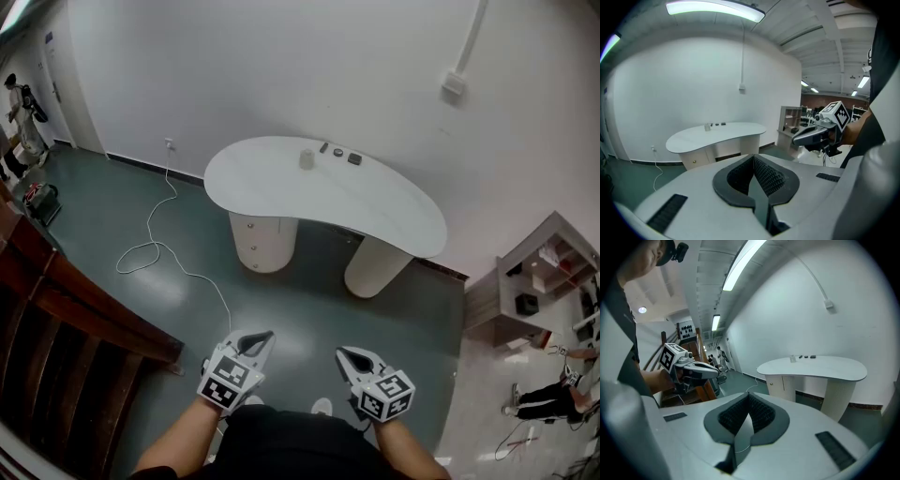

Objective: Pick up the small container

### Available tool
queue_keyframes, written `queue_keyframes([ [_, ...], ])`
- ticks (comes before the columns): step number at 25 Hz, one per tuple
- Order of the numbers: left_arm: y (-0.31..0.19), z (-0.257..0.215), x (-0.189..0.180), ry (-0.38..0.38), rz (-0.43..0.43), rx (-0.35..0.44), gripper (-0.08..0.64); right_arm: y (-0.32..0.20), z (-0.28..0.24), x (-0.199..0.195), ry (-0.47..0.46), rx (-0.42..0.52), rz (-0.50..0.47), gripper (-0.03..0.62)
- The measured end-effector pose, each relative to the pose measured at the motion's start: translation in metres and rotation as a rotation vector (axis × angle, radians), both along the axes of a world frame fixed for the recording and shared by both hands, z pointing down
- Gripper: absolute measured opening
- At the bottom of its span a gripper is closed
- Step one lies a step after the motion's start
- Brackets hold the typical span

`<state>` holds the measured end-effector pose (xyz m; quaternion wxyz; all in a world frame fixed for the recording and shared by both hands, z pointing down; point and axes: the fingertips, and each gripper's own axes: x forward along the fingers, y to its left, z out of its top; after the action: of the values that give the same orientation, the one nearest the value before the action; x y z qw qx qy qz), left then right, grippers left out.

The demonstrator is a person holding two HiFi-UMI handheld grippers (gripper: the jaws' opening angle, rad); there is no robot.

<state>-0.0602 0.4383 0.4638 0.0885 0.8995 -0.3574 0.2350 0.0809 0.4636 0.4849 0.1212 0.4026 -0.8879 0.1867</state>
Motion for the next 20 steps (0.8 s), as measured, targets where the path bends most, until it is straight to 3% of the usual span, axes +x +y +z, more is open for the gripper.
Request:
queue_keyframes([
  [4,0.0,-0.002,-0.005,0.014,0.0,-0.002,0.017,0.002,0.0,-0.008,0.008,-0.008,-0.017,-0.006],
  [9,-0.001,-0.014,-0.018,0.113,-0.001,-0.038,0.016,-0.001,0.005,-0.024,-0.001,-0.032,-0.014,-0.006],
  [20,-0.01,-0.003,-0.08,0.017,0.042,-0.014,0.017,-0.008,0.005,-0.085,-0.027,-0.031,0.025,-0.006],
])
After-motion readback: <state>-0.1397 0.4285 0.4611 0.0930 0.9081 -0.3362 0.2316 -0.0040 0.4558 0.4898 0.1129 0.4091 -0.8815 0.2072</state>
